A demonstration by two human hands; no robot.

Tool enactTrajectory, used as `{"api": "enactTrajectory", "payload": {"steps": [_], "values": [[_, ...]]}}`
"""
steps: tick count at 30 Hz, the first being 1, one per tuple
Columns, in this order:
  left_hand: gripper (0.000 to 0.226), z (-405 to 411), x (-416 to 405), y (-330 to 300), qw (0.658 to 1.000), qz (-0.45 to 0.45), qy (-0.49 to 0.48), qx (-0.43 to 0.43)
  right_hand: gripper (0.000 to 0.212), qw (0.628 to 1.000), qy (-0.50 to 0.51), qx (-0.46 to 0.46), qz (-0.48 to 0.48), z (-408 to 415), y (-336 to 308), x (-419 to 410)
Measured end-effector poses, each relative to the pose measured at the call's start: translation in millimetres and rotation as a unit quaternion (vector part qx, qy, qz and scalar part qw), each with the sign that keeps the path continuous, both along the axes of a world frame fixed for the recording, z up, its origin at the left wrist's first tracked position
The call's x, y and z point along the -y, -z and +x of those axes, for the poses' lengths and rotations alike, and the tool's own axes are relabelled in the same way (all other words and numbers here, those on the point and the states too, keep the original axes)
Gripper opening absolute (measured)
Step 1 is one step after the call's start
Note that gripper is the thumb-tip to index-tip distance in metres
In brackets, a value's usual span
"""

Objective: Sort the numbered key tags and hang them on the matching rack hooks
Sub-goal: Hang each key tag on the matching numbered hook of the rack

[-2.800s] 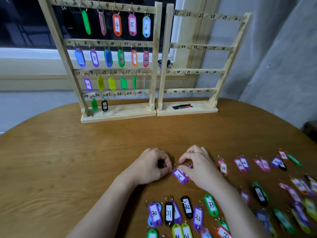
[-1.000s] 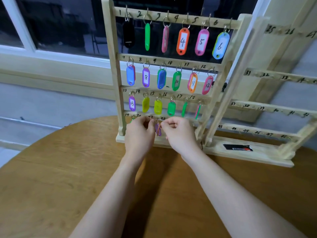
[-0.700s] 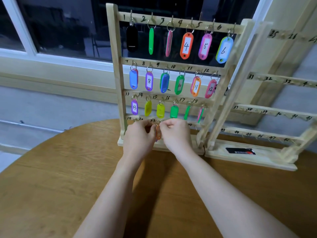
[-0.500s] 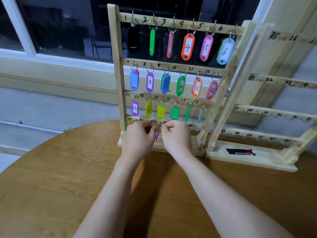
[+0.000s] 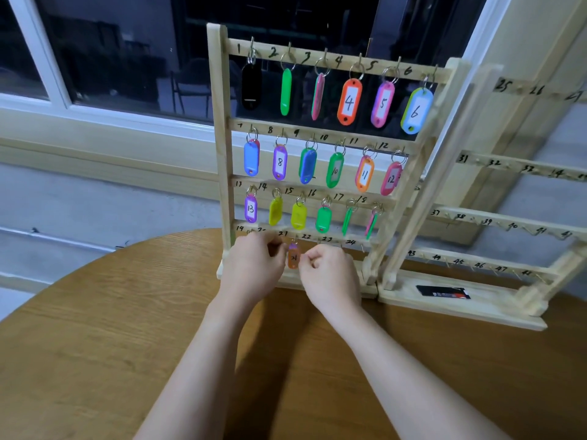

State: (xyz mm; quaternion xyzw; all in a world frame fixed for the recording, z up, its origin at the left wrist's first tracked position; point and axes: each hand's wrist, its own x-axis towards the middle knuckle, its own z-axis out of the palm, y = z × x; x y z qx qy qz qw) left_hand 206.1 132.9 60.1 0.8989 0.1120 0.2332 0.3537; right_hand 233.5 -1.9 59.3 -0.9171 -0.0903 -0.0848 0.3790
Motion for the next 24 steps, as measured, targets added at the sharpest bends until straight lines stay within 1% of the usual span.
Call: {"api": "enactTrajectory", "payload": {"steps": [3,5,10,16,18,21,24], "values": [[0.017,-4,-3,-8,1.000,0.020,0.012,0.020,0.018,1.000,-0.015,0.003,0.006,-2,3,16],[0.014,-7,-4,-16,0.999,0.015,0.031,0.038,0.017,1.000,-0.020,0.003,0.009,-3,3,29],[0.016,-17,17,-37,0.993,0.013,0.112,0.036,0.021,0.999,-0.029,0.000,0.022,-11,-4,69],[0.010,-31,89,-43,0.966,0.096,0.239,0.004,0.022,0.999,-0.011,-0.016,0.046,-35,-23,132],[0.009,-41,121,-35,0.944,0.116,0.308,-0.028,0.021,0.998,-0.006,-0.038,0.043,-48,-30,159],[0.013,-52,160,-15,0.886,0.137,0.423,-0.134,0.019,0.998,0.025,-0.063,0.011,-76,-33,202],[0.015,-59,180,0,0.835,0.124,0.497,-0.199,0.020,0.993,0.084,-0.053,-0.065,-115,-26,237]]}}
